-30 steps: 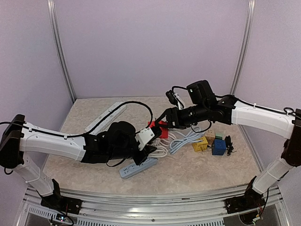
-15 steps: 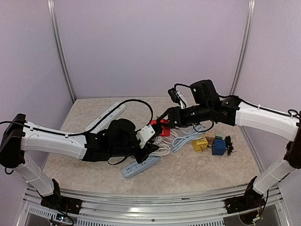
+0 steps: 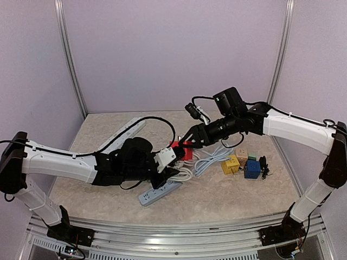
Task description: Pull the plug off the socket
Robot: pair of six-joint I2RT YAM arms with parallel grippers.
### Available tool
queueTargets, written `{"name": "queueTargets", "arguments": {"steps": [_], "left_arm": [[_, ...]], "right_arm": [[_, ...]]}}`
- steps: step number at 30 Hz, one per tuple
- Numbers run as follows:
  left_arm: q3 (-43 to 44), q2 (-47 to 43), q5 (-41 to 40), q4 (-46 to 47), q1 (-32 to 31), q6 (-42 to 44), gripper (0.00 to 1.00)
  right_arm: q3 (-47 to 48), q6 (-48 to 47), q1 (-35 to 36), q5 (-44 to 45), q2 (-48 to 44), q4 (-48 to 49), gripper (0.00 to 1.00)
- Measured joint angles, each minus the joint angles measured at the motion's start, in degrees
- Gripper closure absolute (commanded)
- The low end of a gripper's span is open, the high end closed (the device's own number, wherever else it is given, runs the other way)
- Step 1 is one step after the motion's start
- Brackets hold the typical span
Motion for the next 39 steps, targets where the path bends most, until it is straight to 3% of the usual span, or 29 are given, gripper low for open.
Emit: {"name": "queueTargets", "arguments": {"steps": [15,31,38,39], "left_arm": [[-0.28,-0.55,-4.33,-3.37,-1.92,6.12,1.00],[4.35,1.25,-1.29,-1.40,-1.16,-8.48,1.00],[3.98,1.25,0.90,-0.61,-0.83,-8.37,1.00],[3.67,1.22,1.05,-0.59,-0.83,-7.96,0.92]], "right_arm": [[0.76,-2.89,-1.77,-6.71,2.67,-3.06,1.00],[-6.91,13.60,0.87,10.97,-6.73,8.33,1.00],[-6.75,13.16,0.83,9.86,-6.36,8.92,1.00],[-6.58,12.44,0.76,8.96,-5.97,8.83,1.00]]}}
